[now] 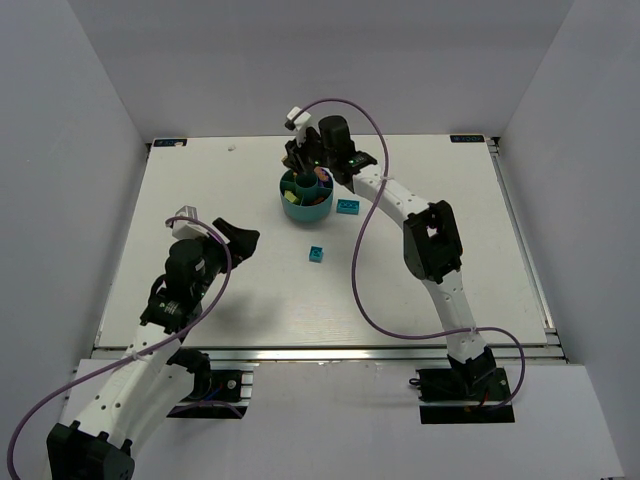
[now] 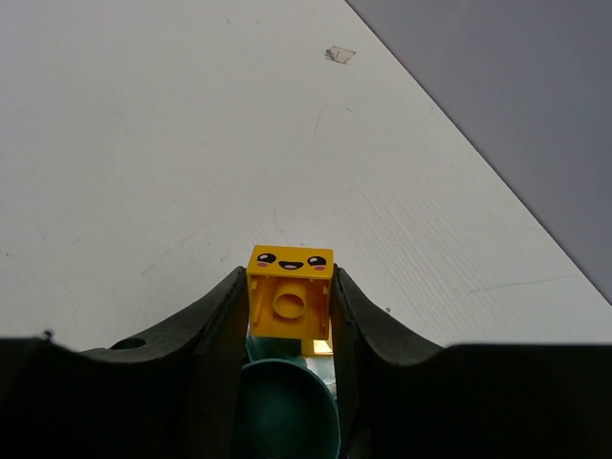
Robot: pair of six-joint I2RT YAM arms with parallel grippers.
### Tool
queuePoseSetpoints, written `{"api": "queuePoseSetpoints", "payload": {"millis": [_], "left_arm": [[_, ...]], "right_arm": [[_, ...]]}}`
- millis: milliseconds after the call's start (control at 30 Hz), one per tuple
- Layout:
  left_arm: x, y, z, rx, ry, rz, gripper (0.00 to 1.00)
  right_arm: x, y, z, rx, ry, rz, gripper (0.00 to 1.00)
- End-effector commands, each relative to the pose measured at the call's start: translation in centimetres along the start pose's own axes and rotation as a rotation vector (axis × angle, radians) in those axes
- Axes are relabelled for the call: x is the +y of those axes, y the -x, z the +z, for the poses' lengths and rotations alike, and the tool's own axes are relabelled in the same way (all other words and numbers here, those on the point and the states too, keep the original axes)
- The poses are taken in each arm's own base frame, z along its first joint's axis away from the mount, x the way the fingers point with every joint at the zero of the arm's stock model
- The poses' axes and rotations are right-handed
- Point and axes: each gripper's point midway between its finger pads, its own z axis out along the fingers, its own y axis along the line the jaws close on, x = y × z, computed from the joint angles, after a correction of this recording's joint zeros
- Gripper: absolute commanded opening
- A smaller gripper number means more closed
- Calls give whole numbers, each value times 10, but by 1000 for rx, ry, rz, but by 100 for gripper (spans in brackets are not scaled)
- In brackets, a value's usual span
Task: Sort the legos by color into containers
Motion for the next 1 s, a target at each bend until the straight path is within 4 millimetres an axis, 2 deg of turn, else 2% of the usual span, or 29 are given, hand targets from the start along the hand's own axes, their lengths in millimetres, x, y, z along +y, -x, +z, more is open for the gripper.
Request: {"api": "queuePoseSetpoints", "payload": {"millis": [0, 533, 600, 633, 767, 833, 967], "left_arm": [[1, -1, 1, -2, -3, 2, 96], [0, -1, 0, 0, -5, -2, 95], [0, 0, 0, -3, -6, -3, 95], [0, -1, 0, -1, -6, -2, 95], [0, 0, 0, -2, -5, -3, 95], [0, 0, 0, -1, -4, -3, 95], [0, 0, -1, -2, -5, -3, 95]], "right_arm": [[-3, 9, 3, -38, -14, -66, 0], [-3, -15, 7, 11, -20, -72, 0], [-3, -17, 7, 16, -22, -72, 4], [-3, -18, 7, 18, -23, -72, 10], [-4, -23, 6, 28, -28, -73, 16], [-5, -25, 6, 33, -31, -73, 25], [-4, -26, 5, 37, -30, -70, 36]]}}
